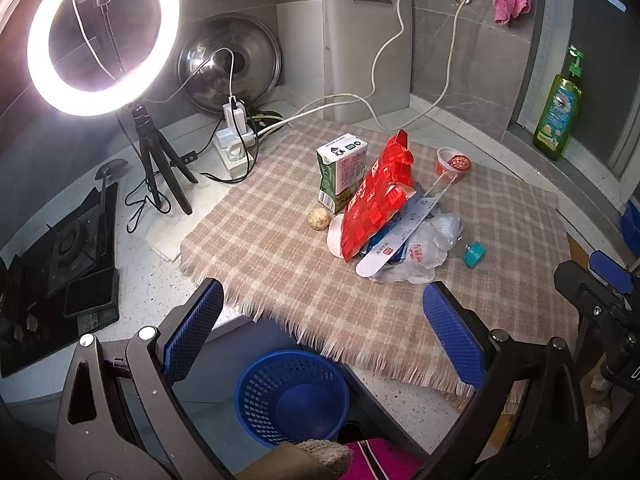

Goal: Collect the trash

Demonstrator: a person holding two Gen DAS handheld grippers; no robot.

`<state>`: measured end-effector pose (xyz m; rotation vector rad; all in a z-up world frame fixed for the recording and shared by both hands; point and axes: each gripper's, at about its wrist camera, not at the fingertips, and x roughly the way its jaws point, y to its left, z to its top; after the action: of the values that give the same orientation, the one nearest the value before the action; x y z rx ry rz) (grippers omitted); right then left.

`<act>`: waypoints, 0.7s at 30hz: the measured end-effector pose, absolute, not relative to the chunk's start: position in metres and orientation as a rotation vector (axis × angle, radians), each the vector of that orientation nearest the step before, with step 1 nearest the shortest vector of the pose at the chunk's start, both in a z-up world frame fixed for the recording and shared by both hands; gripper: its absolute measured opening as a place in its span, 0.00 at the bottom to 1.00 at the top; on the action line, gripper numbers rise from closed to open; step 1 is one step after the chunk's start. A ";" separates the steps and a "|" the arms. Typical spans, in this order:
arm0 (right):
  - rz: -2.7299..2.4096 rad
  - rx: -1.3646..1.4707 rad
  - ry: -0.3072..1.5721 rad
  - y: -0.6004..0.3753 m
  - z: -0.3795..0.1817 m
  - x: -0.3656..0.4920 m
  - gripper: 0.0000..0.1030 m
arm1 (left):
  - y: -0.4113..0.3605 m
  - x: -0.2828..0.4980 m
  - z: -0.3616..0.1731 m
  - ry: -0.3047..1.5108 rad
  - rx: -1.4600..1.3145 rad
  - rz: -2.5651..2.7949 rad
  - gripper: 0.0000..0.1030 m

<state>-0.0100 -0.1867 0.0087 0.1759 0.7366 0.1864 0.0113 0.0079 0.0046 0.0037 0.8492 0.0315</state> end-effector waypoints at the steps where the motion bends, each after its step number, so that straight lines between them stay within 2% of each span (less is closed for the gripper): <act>1: 0.185 0.177 0.736 -0.187 0.008 -0.009 0.99 | 0.009 0.012 0.004 0.851 0.005 0.031 0.99; 10: 0.167 0.190 0.742 -0.197 -0.001 0.002 0.99 | 0.007 0.031 -0.008 0.880 -0.002 0.015 0.99; 16: 0.172 0.181 0.778 -0.202 -0.010 0.015 0.99 | 0.004 0.047 -0.018 0.907 -0.001 -0.028 0.91; 21: 0.184 0.201 0.827 -0.213 -0.024 0.034 0.87 | -0.004 0.060 -0.026 0.928 0.000 -0.073 0.84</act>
<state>0.0340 -0.2129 -0.0238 0.2012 0.8266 0.1841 0.0596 -0.0038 -0.0263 0.0002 0.9282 -0.0733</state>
